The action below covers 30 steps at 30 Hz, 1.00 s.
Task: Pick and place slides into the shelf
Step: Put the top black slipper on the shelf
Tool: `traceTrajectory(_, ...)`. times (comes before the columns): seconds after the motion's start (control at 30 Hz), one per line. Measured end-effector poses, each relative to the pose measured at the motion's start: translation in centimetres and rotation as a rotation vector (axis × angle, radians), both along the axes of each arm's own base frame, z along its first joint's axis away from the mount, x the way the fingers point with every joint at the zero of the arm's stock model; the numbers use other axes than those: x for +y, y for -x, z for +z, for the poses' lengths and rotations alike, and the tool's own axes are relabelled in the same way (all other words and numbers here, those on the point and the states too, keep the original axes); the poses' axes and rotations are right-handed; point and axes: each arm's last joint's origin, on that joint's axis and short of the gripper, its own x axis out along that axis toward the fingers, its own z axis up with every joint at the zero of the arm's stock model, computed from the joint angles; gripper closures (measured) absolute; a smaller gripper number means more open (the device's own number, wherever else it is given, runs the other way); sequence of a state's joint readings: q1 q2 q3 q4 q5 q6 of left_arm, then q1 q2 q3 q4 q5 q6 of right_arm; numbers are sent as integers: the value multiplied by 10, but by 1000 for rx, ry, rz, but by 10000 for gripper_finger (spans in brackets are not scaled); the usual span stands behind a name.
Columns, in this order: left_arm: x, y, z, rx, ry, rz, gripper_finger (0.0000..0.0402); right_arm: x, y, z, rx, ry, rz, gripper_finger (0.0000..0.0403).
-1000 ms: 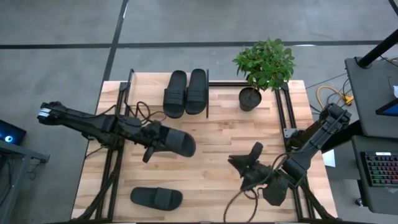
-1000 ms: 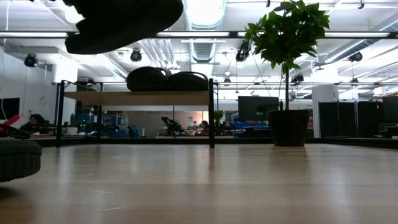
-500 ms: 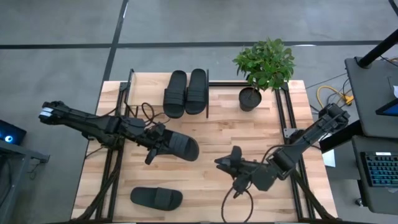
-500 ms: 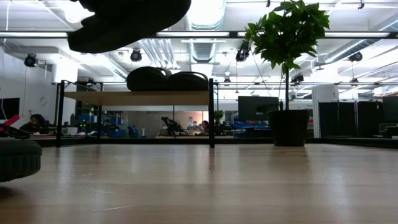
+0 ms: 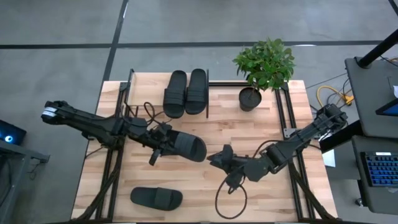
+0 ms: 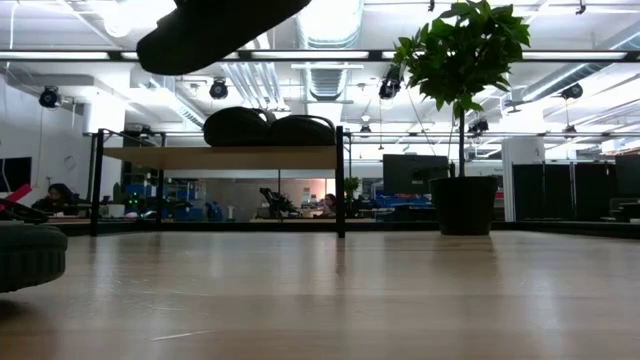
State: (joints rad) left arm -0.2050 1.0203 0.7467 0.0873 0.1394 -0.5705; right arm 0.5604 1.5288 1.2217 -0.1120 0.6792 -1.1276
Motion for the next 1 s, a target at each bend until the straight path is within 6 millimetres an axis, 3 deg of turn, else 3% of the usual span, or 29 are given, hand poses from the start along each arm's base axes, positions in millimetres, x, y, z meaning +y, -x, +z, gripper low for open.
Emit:
traceTrajectory(0.33, -4, -16, -3, -25, 12, -37, 402, -5, -18, -13, 15, 118, 4, 202)
traceTrajectory(0.6, -6, -20, 0, -52, -7, -57, 402, -6, -23, -11, -33, 91, -8, 219)
traceTrajectory(0.83, -6, -19, 4, -82, -3, -68, 402, -11, -26, -11, -35, 61, -34, 274)
traceTrajectory(1.0, -6, -19, 5, -115, -42, -80, 402, -11, -26, -12, -37, 12, -45, 370)
